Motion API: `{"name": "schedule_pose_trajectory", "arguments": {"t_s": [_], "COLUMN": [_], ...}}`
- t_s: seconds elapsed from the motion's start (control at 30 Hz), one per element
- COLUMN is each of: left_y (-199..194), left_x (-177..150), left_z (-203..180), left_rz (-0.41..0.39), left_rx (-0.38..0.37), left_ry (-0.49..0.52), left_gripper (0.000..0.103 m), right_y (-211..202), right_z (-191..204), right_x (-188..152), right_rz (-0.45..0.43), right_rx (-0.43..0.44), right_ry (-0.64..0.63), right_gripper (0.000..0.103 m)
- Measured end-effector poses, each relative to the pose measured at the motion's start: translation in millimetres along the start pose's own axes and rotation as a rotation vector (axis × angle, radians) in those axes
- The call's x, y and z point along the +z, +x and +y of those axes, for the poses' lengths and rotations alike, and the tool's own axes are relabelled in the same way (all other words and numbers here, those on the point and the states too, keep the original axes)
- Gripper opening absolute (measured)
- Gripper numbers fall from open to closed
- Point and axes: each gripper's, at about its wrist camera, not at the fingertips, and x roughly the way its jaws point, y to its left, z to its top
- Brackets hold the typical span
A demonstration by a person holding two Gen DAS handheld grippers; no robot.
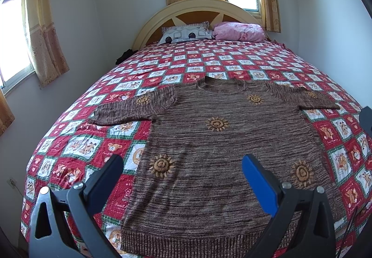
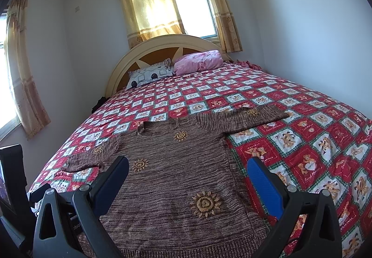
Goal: Fold small clothes
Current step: 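Grasp the sweater sleeve with the right gripper and fold it across the body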
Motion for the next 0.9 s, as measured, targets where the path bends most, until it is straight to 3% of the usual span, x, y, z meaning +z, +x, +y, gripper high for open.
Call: {"name": "schedule_pose_trajectory", "arguments": {"t_s": [0.2, 0.4, 0.53, 0.7, 0.9], "left_y": [30, 71, 101, 134, 184], "left_x": [-10, 3, 37, 77, 102], "left_z": [-5, -5, -2, -7, -3], "left_rz": [0.063, 0.106, 0.111, 0.092, 0.058], "left_rx": [-0.079, -0.079, -0.062, -0.065, 0.018], "left_ry": [0.013, 0.017, 0.018, 0.018, 0.001], "left_gripper": [0.103, 0.103, 0.103, 0.103, 0.103], "right_y": [10, 55, 88, 141, 211], "right_z": [-23, -66, -110, -157, -235], "right_x": [-3, 9, 44, 92, 120], "right_rz": [-0.052, 0.097, 0.121, 0.160, 0.190], "right_rx": [-0.004, 0.073, -0.019, -0.142, -0.208], "right_ry": [0.067, 0.200, 0.234, 0.184, 0.310], "right_gripper": [0.102, 0.102, 0.102, 0.102, 0.101]}}
